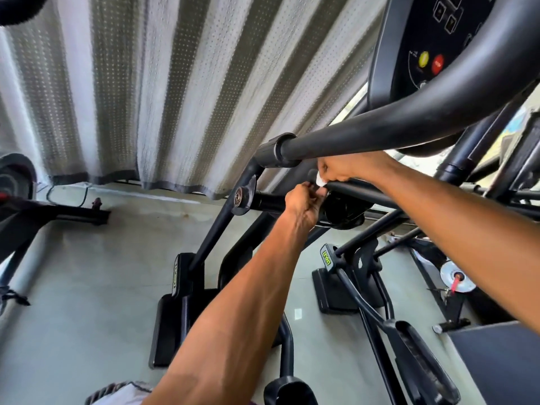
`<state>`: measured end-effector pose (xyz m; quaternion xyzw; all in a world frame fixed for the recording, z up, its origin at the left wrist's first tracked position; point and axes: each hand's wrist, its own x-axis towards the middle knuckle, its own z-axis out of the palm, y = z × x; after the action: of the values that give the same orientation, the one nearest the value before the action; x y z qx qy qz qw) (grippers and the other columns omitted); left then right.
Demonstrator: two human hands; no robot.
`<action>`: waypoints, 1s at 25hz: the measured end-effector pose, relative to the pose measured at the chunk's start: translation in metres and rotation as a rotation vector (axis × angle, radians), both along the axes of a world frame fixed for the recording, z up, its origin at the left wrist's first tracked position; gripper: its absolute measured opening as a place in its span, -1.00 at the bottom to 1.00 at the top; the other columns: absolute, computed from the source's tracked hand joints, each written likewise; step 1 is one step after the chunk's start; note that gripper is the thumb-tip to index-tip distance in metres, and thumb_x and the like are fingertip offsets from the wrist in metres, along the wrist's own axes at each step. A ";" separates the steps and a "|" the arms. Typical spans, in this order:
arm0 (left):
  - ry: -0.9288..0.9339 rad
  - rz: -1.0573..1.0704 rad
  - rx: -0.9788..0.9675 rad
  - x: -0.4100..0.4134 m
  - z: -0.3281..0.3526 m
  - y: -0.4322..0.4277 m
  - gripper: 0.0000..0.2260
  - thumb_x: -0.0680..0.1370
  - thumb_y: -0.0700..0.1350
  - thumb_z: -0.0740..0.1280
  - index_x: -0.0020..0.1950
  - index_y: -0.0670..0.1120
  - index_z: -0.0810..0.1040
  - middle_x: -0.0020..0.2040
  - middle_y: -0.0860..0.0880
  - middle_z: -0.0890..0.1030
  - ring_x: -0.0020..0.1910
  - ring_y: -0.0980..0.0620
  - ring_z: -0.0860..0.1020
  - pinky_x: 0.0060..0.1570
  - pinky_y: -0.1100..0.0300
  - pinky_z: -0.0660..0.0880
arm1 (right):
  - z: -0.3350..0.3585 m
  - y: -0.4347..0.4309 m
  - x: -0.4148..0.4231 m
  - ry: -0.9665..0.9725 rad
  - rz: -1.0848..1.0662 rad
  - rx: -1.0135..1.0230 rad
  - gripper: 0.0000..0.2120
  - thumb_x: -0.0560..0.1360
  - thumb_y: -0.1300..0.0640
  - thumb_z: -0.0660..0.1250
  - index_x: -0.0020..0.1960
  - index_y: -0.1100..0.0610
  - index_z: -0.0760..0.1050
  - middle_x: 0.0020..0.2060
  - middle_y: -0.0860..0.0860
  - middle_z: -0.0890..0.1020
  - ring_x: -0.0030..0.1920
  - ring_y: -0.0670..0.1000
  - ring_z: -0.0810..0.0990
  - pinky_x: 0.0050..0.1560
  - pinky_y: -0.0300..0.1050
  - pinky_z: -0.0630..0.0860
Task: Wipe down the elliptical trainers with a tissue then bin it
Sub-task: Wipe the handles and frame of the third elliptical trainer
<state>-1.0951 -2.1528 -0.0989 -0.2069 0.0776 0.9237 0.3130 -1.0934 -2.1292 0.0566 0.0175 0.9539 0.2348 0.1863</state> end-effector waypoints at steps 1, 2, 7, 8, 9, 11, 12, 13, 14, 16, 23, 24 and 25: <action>0.001 -0.009 -0.012 0.001 0.002 -0.002 -0.72 0.62 -0.46 0.00 0.09 -0.33 0.49 0.11 -0.27 0.52 0.03 -0.18 0.57 -0.31 0.14 0.68 | 0.006 0.000 0.007 0.001 -0.001 -0.018 -0.76 0.49 0.26 0.24 -0.35 0.14 0.44 -0.66 -0.04 0.36 -0.52 0.03 0.27 -0.33 -0.07 0.33; 0.005 -0.025 -0.022 0.002 0.002 -0.003 -0.71 0.62 -0.45 0.00 0.10 -0.35 0.51 0.12 -0.28 0.53 0.04 -0.19 0.58 -0.28 0.13 0.69 | 0.011 0.002 0.014 -0.002 0.002 -0.029 -0.81 0.48 0.28 0.27 -0.30 0.18 0.53 -0.69 -0.06 0.35 -0.55 0.02 0.29 -0.35 -0.10 0.35; 0.022 -0.074 -0.028 0.005 0.006 -0.013 -0.72 0.65 -0.38 0.07 0.24 -0.33 0.52 0.16 -0.28 0.53 0.11 -0.21 0.60 -0.07 0.04 0.69 | 0.024 0.005 0.046 0.148 0.033 -0.069 -0.86 0.52 0.25 0.33 -0.14 0.26 0.65 -0.58 -0.04 0.42 -0.52 -0.01 0.39 -0.40 -0.16 0.34; 0.024 -0.078 -0.021 0.004 0.008 -0.015 -0.75 0.65 -0.38 0.08 0.17 -0.29 0.53 0.16 -0.27 0.52 0.11 -0.21 0.59 -0.08 0.05 0.69 | 0.027 0.008 0.050 0.168 0.032 -0.056 -0.86 0.51 0.24 0.35 -0.16 0.25 0.65 -0.60 -0.04 0.40 -0.52 -0.01 0.38 -0.40 -0.15 0.33; 0.031 -0.086 -0.029 0.005 0.010 -0.016 -0.76 0.64 -0.39 0.09 0.14 -0.26 0.52 0.16 -0.27 0.51 0.11 -0.20 0.58 -0.10 0.07 0.69 | 0.033 0.011 0.053 0.160 0.019 -0.001 -0.87 0.49 0.24 0.37 -0.19 0.22 0.65 -0.60 -0.03 0.42 -0.51 0.00 0.39 -0.40 -0.14 0.33; 0.048 -0.101 -0.062 0.007 0.016 -0.019 -0.74 0.64 -0.39 0.09 0.21 -0.25 0.51 0.18 -0.27 0.50 0.12 -0.17 0.55 -0.18 0.12 0.70 | 0.054 0.016 0.061 0.110 -0.008 0.147 -0.85 0.46 0.20 0.40 -0.29 0.14 0.62 -0.53 0.05 0.54 -0.45 0.06 0.47 -0.39 -0.14 0.39; 0.059 -0.114 -0.077 0.007 0.020 -0.019 -0.71 0.64 -0.39 0.08 0.27 -0.27 0.51 0.18 -0.26 0.50 0.11 -0.15 0.54 -0.20 0.14 0.69 | 0.064 0.020 0.065 0.096 -0.036 0.194 -0.81 0.45 0.18 0.41 -0.34 0.13 0.58 -0.49 0.07 0.57 -0.41 0.10 0.50 -0.39 -0.15 0.39; 0.067 -0.128 -0.088 0.006 0.023 -0.018 -0.69 0.64 -0.39 0.08 0.29 -0.28 0.51 0.17 -0.26 0.50 0.08 -0.15 0.54 -0.18 0.13 0.68 | 0.071 0.022 0.071 0.099 -0.065 0.211 -0.78 0.44 0.16 0.42 -0.37 0.11 0.54 -0.44 0.07 0.58 -0.38 0.12 0.52 -0.40 -0.16 0.37; 0.076 -0.131 -0.102 0.007 0.027 -0.018 -0.70 0.63 -0.39 0.08 0.26 -0.30 0.52 0.14 -0.26 0.51 0.04 -0.15 0.54 -0.13 0.10 0.67 | 0.072 0.024 0.074 0.125 -0.090 0.198 -0.76 0.44 0.14 0.42 -0.39 0.09 0.52 -0.39 0.07 0.59 -0.33 0.14 0.54 -0.35 -0.16 0.38; 0.083 -0.124 -0.148 0.009 0.034 -0.018 -0.78 0.61 -0.41 0.08 0.09 -0.29 0.50 0.04 -0.25 0.50 -0.08 -0.13 0.54 -0.08 0.05 0.63 | 0.062 0.021 0.079 0.222 -0.099 0.098 -0.79 0.44 0.07 0.45 -0.35 0.06 0.56 -0.27 0.12 0.62 -0.21 0.19 0.59 -0.19 -0.14 0.46; 0.127 -0.199 -0.190 0.017 0.046 -0.021 -0.80 0.61 -0.40 0.09 0.11 -0.27 0.47 0.13 -0.26 0.50 0.06 -0.20 0.55 -0.03 -0.01 0.66 | 0.047 0.011 0.099 0.379 -0.073 -0.017 -0.95 0.43 0.21 0.42 -0.19 0.18 0.63 -0.31 0.18 0.56 -0.23 0.24 0.61 -0.17 -0.02 0.56; 0.129 -0.203 -0.196 0.017 0.046 -0.022 -0.80 0.61 -0.40 0.09 0.12 -0.27 0.48 0.13 -0.26 0.51 0.05 -0.19 0.56 -0.05 0.00 0.66 | 0.043 0.011 0.101 0.405 -0.095 -0.031 -0.93 0.46 0.21 0.41 -0.15 0.21 0.63 -0.26 0.19 0.57 -0.21 0.24 0.60 -0.19 -0.02 0.54; 0.145 -0.213 -0.210 0.017 0.048 -0.023 -0.79 0.61 -0.40 0.10 0.13 -0.27 0.49 0.13 -0.26 0.52 0.05 -0.18 0.57 -0.07 0.02 0.67 | 0.040 0.010 0.102 0.413 -0.118 -0.039 -0.93 0.49 0.23 0.38 -0.13 0.23 0.59 -0.24 0.18 0.56 -0.22 0.22 0.57 -0.23 -0.03 0.49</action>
<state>-1.0777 -2.1758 -0.0509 -0.1621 0.2174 0.8847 0.3793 -0.9917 -2.1196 0.0964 0.1176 0.9735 0.1963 0.0004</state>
